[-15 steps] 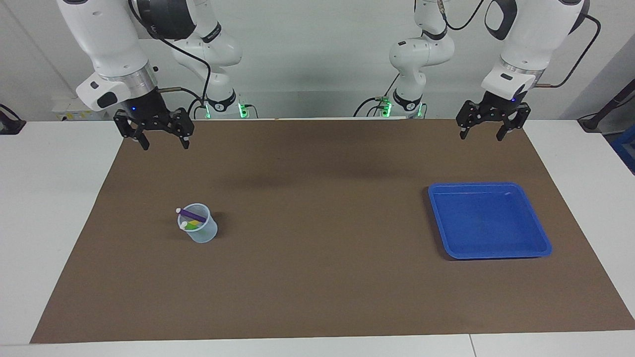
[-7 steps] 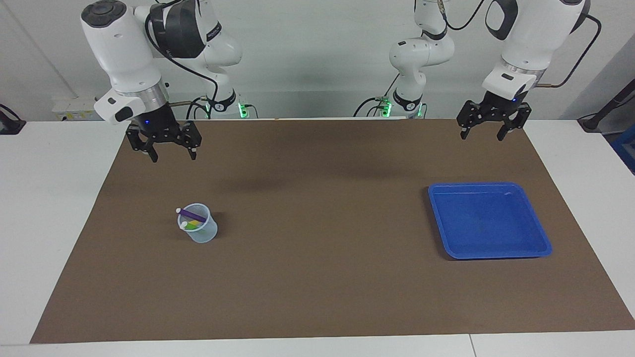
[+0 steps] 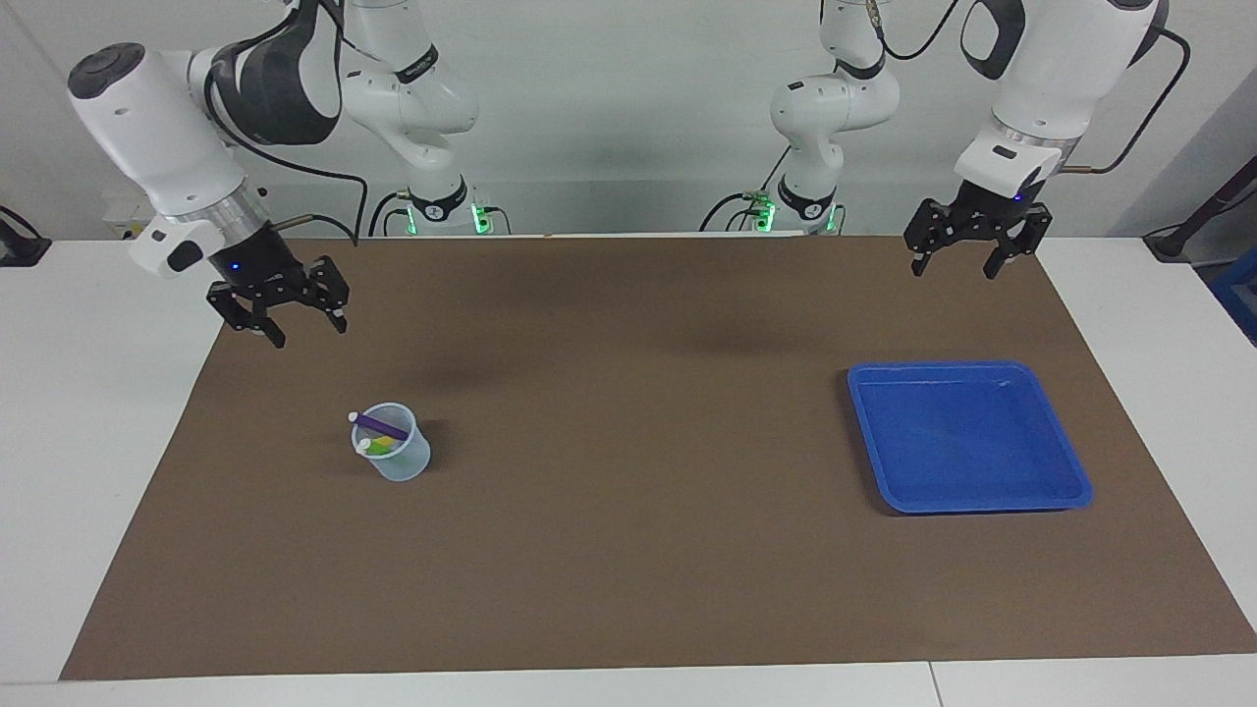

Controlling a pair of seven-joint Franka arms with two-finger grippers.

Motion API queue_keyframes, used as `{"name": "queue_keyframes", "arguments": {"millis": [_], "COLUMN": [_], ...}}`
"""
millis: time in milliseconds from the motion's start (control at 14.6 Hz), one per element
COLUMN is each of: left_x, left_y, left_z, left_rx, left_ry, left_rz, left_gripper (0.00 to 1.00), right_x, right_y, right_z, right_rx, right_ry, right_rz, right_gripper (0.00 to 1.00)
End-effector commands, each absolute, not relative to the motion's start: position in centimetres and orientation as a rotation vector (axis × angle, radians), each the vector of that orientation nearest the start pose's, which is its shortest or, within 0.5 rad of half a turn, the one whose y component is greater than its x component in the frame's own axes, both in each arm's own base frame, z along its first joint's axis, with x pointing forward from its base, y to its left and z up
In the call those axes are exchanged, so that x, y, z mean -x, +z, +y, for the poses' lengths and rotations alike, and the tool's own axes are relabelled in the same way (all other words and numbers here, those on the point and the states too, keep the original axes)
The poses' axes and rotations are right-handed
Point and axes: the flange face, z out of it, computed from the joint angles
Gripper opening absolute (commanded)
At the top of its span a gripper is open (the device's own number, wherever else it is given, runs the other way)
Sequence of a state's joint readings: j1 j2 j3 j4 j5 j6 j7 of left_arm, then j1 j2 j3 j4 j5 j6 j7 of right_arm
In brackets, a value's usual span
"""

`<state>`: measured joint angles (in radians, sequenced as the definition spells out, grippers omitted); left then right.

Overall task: Right arm passes pens to left for tray arrangement
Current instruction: 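Move the right gripper toward the white pen cup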

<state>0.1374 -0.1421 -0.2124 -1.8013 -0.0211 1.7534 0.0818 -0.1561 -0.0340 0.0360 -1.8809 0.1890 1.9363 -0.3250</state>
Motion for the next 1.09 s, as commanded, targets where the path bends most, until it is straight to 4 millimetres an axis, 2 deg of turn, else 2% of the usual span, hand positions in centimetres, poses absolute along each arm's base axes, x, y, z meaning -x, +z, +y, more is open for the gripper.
{"name": "queue_keyframes", "arguments": {"millis": [0, 274, 342, 547, 684, 821, 1026], "left_x": [-51.6, -51.6, -51.6, -51.6, -51.6, -51.6, -51.6], "left_y": [60.6, 60.6, 60.7, 60.7, 60.7, 60.7, 60.6], "left_z": [-4.6, -4.7, -4.7, -4.6, -4.6, -4.6, -4.6], "left_rx": [3.103, 3.101, 3.101, 3.101, 3.101, 3.101, 3.102], "left_ry": [-0.152, -0.152, -0.154, -0.152, -0.152, -0.152, -0.149], "left_rz": [0.23, 0.235, 0.235, 0.232, 0.232, 0.232, 0.23], "left_gripper": [1.0, 1.0, 1.0, 1.0, 1.0, 1.0, 1.0], "right_x": [-55.9, -55.7, -55.7, -55.7, -56.1, -57.1, -58.0], "right_y": [52.6, 52.5, 52.4, 51.7, 50.1, 47.7, 46.1], "right_z": [-3.6, -3.1, -2.8, -3.4, -5.1, -6.4, -6.3], "right_rx": [2.921, 2.885, 2.875, 2.86, 2.852, 2.848, 2.847], "right_ry": [-0.204, -0.182, -0.17, -0.164, -0.16, -0.149, -0.163], "right_rz": [-0.17, -0.138, -0.139, -0.2, -0.305, -0.345, -0.39], "right_gripper": [0.76, 0.58, 0.56, 0.56, 0.57, 0.58, 0.58]}}
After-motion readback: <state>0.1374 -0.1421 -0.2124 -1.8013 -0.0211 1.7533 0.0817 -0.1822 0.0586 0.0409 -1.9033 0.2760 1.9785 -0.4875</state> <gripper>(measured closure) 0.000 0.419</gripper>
